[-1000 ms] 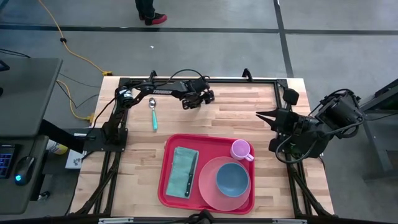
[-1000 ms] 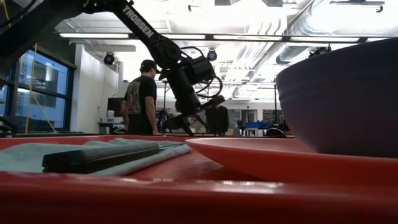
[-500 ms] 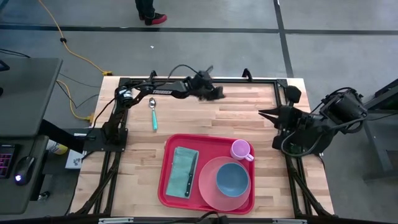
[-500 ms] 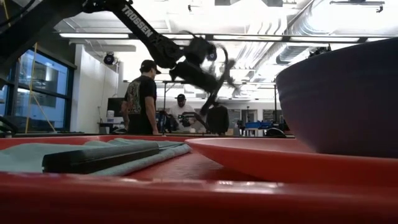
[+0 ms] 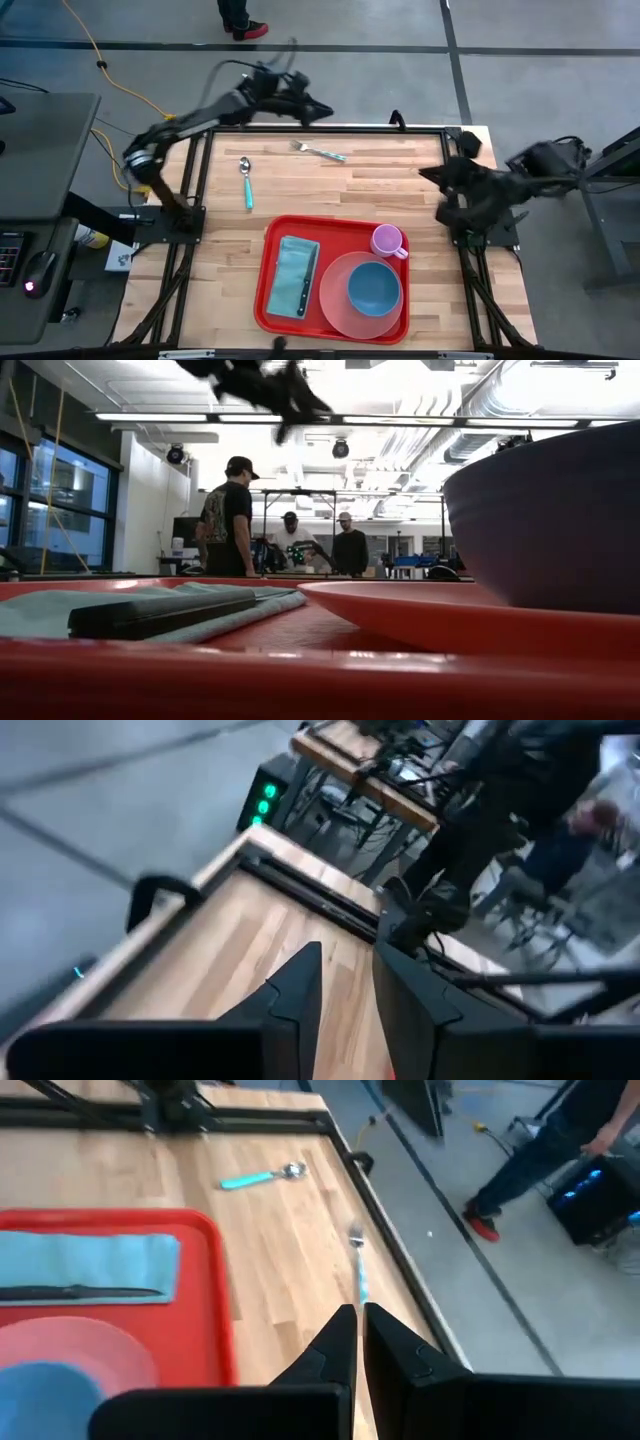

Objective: Set up tray
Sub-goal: Put the blue fork on the blue table napkin to the left of the black table knife

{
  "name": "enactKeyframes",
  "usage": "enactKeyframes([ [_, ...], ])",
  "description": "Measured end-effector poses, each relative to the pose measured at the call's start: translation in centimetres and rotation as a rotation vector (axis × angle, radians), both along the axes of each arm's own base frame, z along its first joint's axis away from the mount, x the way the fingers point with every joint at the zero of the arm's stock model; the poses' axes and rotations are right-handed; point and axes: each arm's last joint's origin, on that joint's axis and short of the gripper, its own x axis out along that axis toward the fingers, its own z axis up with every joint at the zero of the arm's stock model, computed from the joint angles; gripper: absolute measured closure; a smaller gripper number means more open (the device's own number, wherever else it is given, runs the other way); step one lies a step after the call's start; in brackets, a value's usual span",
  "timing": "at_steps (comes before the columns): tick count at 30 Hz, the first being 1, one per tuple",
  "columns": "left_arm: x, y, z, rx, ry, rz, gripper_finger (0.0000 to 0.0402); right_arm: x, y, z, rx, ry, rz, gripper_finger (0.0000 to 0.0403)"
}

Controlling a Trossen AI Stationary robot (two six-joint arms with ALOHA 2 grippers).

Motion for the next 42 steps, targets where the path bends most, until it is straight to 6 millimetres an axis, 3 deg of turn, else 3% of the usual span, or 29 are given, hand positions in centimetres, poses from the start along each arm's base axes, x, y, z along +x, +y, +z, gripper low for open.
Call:
enactKeyframes([
  [5,-5.3,-3.9,4.9,0.166,0.003,-0.042,0.028,4.7,-3.8,-2.5,0.093,0.026,0.071,0.0403],
  [9,-9.8,-7.3,7.6,0.295,0.011,-0.068,0.028,8.5,-8.8,-6.0,0.225,0.014,0.113,0.0403],
  [14,-15.3,-10.9,9.4,0.434,0.083,0.028,0.028,11.2,-16.3,-9.7,0.377,0.035,0.012,0.0403],
  [17,-17.6,-12.3,9.8,0.501,0.122,0.096,0.028,12.9,-20.3,-12.4,0.405,0.108,-0.064,0.0403],
  [21,-18.9,-13.3,10.1,0.55,0.119,0.088,0.028,15.2,-23.4,-15.9,0.429,0.267,-0.097,0.0403],
  [28,-19.5,-14.0,9.5,0.594,0.163,-0.02,0.028,19.9,-26.0,-20.7,0.435,0.529,-0.062,0.0403],
  [34,-19.6,-14.1,8.8,0.562,0.222,-0.056,0.028,23.7,-27.4,-22.6,0.453,0.621,-0.053,0.0402],
  [37,-19.5,-14.1,8.8,0.549,0.21,-0.087,0.0278,24.9,-27.8,-22.6,0.46,0.622,-0.016,0.04],
  [42,-19.5,-14.2,8.8,0.554,0.199,-0.101,0.0279,25.7,-28.9,-22.7,0.513,0.61,-0.015,0.0355],
])
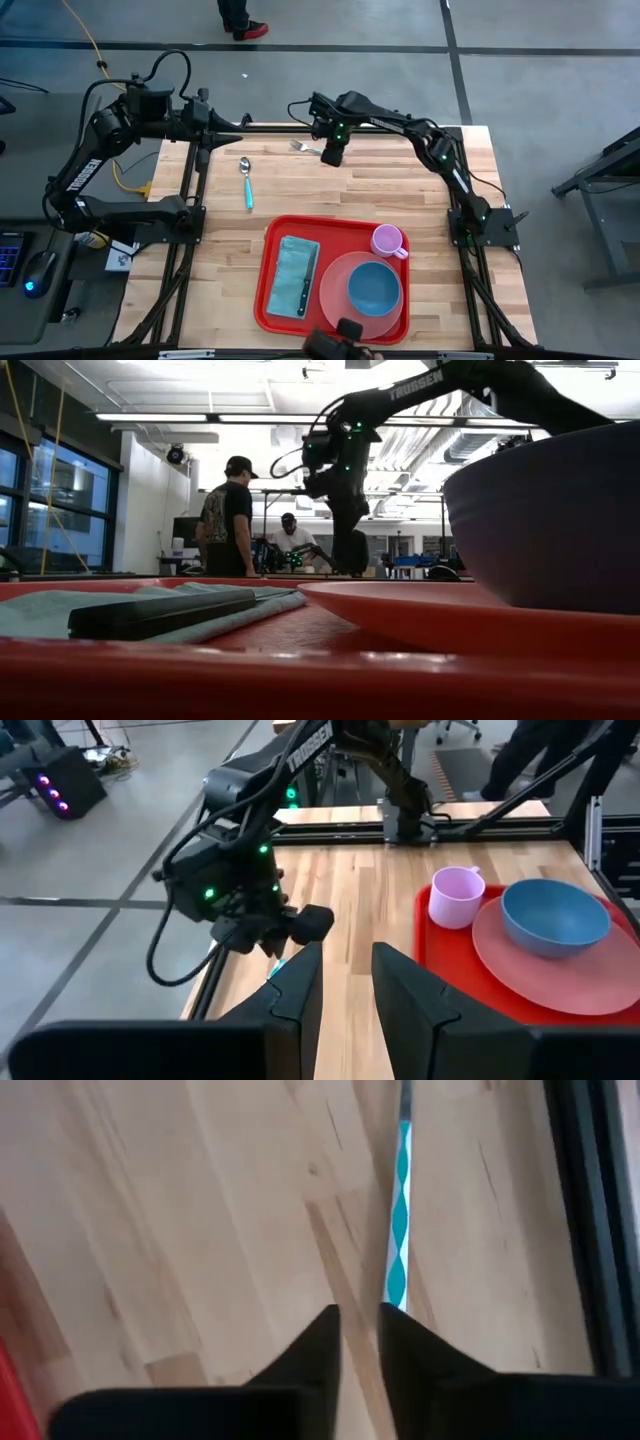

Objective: Set up tray
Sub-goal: Put the blue fork on the blue table napkin to the left of the black table knife

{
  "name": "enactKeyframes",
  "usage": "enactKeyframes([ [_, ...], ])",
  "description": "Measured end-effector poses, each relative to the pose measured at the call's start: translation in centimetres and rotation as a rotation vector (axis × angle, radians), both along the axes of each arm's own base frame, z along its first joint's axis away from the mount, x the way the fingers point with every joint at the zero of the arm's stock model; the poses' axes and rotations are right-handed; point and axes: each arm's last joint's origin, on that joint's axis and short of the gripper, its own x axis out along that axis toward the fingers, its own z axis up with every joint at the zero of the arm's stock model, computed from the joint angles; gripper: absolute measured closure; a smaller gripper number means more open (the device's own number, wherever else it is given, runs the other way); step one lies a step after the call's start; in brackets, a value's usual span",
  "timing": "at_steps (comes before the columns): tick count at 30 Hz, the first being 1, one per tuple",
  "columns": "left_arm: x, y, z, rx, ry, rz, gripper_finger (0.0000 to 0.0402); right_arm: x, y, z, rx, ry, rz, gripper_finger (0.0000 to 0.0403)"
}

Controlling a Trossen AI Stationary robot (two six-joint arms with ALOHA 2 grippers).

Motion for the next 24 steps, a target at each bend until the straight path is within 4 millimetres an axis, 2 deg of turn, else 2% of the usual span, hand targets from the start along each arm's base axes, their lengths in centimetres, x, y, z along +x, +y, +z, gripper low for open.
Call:
enactKeyframes([
  [5,0.0,0.0,0.0,0.006,0.001,-0.002,0.0278,0.0,-0.8,-0.1,0.036,-0.029,-0.064,0.0271],
  [11,0.0,0.0,0.0,0.006,0.0,-0.002,0.0277,0.6,-0.9,-2.7,0.024,0.043,-0.05,0.0193],
  [15,0.0,0.0,0.0,0.006,0.0,-0.002,0.0278,1.3,-0.5,-4.4,-0.054,0.121,-0.015,0.0174],
  [24,0.0,0.0,0.0,0.003,-0.001,-0.001,0.0277,1.9,-0.5,-7.0,0.002,0.147,-0.033,0.0179],
])
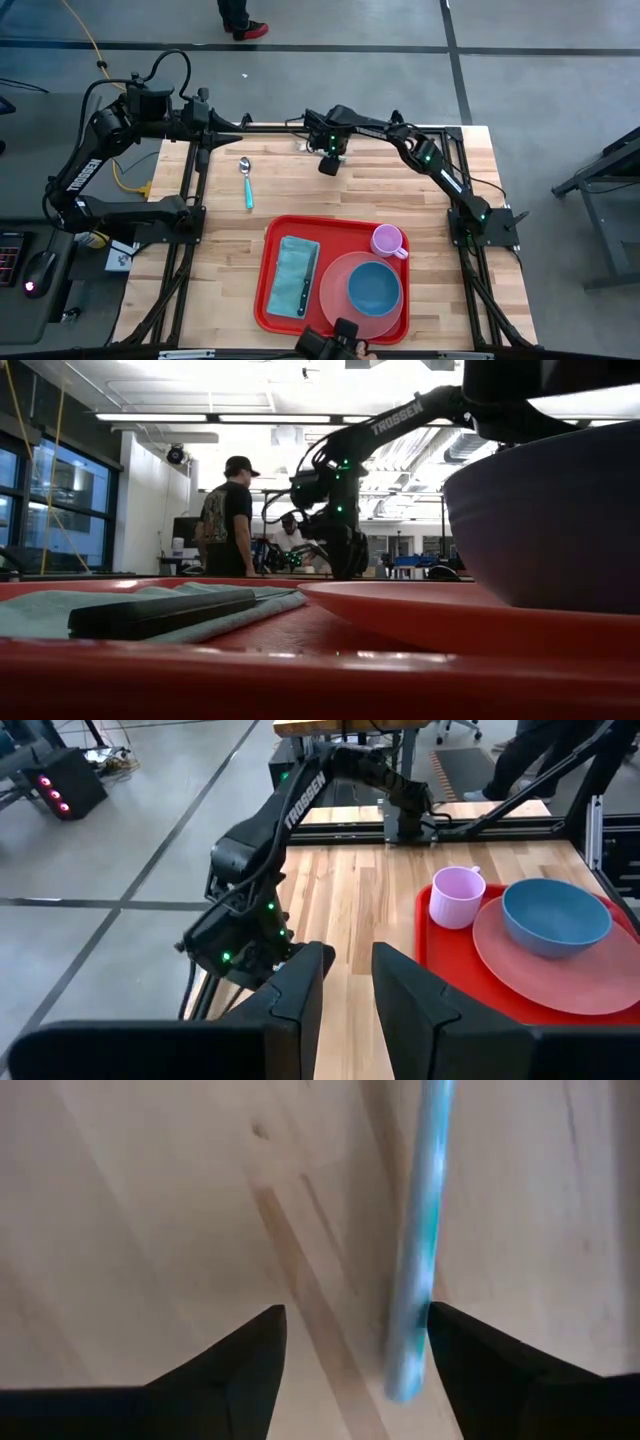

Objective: Set up tray
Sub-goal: Put the blue fork on the blue table napkin to the left of the black table knife

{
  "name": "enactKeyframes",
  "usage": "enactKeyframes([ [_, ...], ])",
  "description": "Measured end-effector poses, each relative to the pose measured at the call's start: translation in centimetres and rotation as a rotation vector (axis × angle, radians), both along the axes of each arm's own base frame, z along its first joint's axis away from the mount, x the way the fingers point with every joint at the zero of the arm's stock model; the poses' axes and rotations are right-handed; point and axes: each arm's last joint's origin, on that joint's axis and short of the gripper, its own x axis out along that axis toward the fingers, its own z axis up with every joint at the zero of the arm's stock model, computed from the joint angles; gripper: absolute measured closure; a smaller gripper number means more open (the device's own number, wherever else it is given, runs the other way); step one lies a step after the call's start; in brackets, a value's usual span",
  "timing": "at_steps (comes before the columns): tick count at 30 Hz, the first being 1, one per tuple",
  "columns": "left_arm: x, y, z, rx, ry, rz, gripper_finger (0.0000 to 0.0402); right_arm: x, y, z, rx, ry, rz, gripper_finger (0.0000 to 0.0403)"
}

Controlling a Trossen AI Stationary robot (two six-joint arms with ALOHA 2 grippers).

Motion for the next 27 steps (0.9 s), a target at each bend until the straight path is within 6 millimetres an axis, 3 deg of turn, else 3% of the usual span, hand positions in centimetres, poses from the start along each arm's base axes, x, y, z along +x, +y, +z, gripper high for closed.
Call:
enactKeyframes([
  [17,0.0,0.0,0.0,-0.007,-0.001,0.003,0.0277,-0.3,-1.1,0.2,-0.049,-0.013,-0.053,0.0169],
  [27,0.0,0.0,0.0,-0.007,-0.001,0.005,0.0277,-1.0,-2.4,-0.2,0.03,-0.052,-0.147,0.017],
])
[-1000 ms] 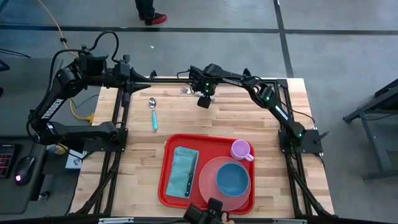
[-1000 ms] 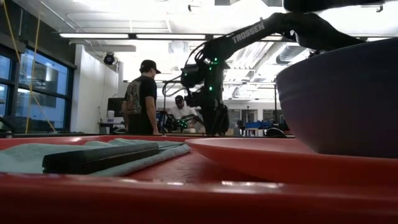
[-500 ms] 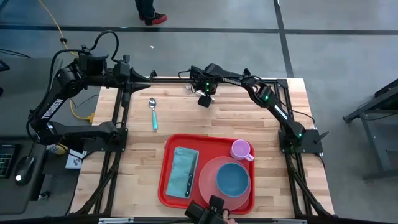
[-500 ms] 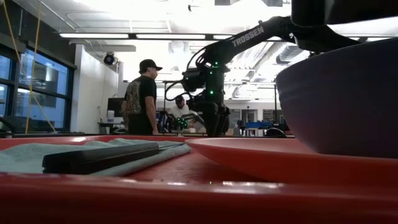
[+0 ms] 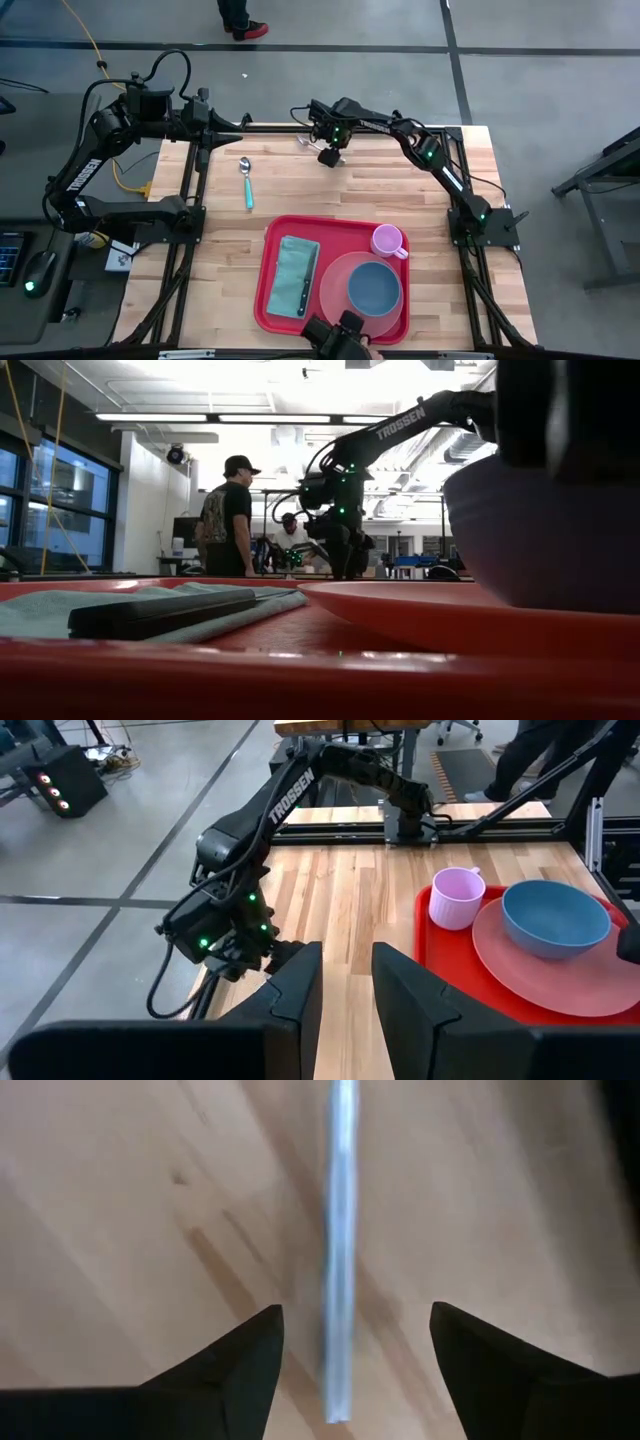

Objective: Set up tray
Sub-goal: Put the blue fork on the blue table napkin to the left of the black table knife

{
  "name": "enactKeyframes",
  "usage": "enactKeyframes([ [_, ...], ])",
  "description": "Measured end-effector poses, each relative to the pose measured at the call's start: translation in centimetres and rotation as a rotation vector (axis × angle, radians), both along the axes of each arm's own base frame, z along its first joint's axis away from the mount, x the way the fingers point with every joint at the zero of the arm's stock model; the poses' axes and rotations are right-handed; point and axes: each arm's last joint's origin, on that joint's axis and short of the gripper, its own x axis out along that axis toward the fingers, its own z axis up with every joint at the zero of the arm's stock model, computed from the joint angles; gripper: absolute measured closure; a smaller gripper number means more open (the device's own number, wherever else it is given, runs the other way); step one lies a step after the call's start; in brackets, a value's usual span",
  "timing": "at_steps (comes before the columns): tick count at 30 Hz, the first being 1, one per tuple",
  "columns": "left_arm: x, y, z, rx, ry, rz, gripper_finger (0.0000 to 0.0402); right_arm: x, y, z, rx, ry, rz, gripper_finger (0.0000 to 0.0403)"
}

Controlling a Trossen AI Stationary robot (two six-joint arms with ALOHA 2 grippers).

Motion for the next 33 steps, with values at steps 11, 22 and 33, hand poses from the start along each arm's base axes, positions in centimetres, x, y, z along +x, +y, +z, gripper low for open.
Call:
enactKeyframes([
  [11,0.0,0.0,0.0,0.0,-0.001,0.001,0.0277,1.3,1.9,-0.9,-0.007,0.019,0.063,0.0213],
  [22,0.0,0.0,0.0,0.0,0.0,0.001,0.0277,1.7,2.7,-0.9,-0.092,0.076,0.035,0.0386],
  [33,0.0,0.0,0.0,-0.003,0.001,0.004,0.0277,1.3,4.3,3.2,-0.043,0.003,0.025,0.0399],
])
